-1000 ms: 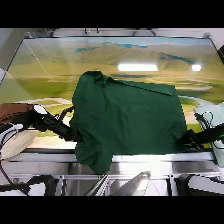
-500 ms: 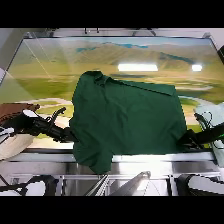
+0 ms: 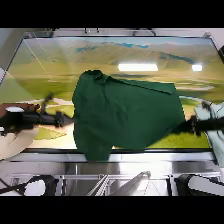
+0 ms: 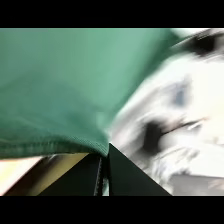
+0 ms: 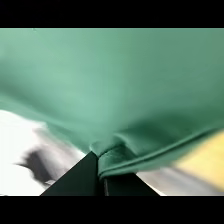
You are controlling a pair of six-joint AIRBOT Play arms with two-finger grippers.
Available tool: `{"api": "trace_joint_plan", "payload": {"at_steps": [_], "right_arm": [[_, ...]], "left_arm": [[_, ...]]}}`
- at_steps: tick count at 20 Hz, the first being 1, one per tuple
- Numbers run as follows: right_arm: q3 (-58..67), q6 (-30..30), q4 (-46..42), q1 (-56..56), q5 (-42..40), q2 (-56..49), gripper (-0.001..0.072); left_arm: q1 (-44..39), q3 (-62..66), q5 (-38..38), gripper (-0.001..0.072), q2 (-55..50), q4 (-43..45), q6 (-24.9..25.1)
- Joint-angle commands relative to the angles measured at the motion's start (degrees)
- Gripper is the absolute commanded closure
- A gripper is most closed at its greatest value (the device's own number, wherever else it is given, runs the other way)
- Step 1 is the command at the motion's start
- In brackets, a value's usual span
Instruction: Fold the shirts.
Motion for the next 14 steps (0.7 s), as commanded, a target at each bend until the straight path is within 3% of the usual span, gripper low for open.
{"api": "trace_joint_plan", "payload": {"at_steps": [1, 3, 5, 7, 9, 11, 14], "right_arm": [[12.5, -2.7, 41.4, 1.8, 13.1, 10.8, 0.069], [23.7, -1.0, 45.0, 0.3, 7.1, 18.5, 0.0691], [32.6, 0.3, 45.1, -2.2, -0.5, 24.6, 0.0689], [39.5, 2.2, 45.1, -7.3, -6.0, 28.9, 0.0689], [45.6, 6.3, 45.3, -13.4, -7.8, 30.2, 0.0689], [48.9, 9.7, 48.5, -14.4, -7.5, 28.7, 0.0689], [49.3, 11.2, 55.6, -14.7, -5.2, 24.5, 0.0689]], "left_arm": [[2.2, 14.6, -15.3, 0.0686, 10.2, -34.0, -1.6], [4.2, 28.8, -13.4, 0.0685, 16.9, -41.2, -5.3], [8.7, 43.8, -7.8, 0.0684, 21.0, -42.2, -7.8], [17.2, 55.7, -1.2, 0.0683, 23.8, -42.2, -12.5], [31.0, 64.3, 0.7, 0.0683, 23.7, -42.4, -19.7], [44.0, 68.6, 0.2, 0.0683, 21.9, -42.3, -26.4], [49.1, 66.1, 1.9, 0.0683, 19.8, -43.6, -28.1]]}}
